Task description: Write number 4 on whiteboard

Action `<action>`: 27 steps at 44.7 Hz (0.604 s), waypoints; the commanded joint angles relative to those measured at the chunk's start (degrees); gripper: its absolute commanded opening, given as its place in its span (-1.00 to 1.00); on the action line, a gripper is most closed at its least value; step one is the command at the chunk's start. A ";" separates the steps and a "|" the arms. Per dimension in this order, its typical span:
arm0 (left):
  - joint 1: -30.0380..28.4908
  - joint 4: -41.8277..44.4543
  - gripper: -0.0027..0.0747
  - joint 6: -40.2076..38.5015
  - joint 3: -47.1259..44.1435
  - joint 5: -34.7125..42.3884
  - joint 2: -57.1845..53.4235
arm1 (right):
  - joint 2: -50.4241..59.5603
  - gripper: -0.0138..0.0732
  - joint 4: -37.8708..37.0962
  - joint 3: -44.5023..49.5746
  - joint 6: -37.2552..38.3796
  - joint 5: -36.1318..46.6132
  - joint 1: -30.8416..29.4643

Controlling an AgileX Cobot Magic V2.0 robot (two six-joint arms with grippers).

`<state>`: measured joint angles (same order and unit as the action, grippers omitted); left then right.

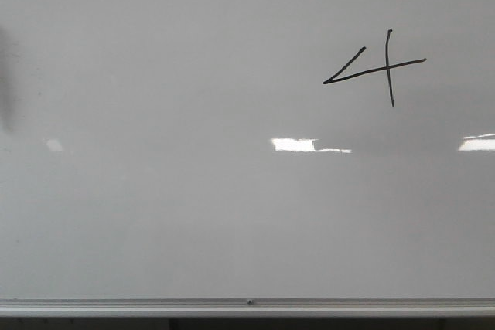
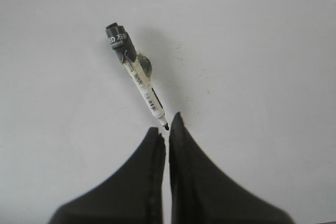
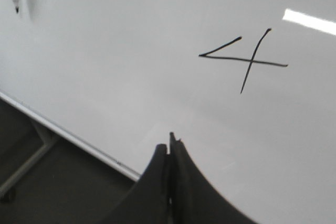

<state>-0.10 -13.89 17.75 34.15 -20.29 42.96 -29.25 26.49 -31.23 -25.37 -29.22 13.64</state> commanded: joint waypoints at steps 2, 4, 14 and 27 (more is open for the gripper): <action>1.24 -0.75 -0.98 0.07 -1.11 7.93 -4.87 | -0.10 -0.82 1.46 -1.54 3.93 9.42 -1.87; 1.69 -0.75 -0.98 0.07 -2.07 8.78 -6.51 | -0.10 -0.82 1.19 -1.54 3.93 10.43 -2.63; 2.48 -0.75 -0.98 0.07 -5.67 9.54 -16.06 | 7.02 -0.82 0.78 2.64 3.88 12.56 -5.40; 2.48 -1.15 -0.98 0.07 -11.95 9.93 -29.03 | 22.79 -0.82 0.78 10.58 3.88 13.84 -5.40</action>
<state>1.94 -14.14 17.75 21.84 -15.43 15.76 -8.70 26.49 -20.24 -21.66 -20.25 8.55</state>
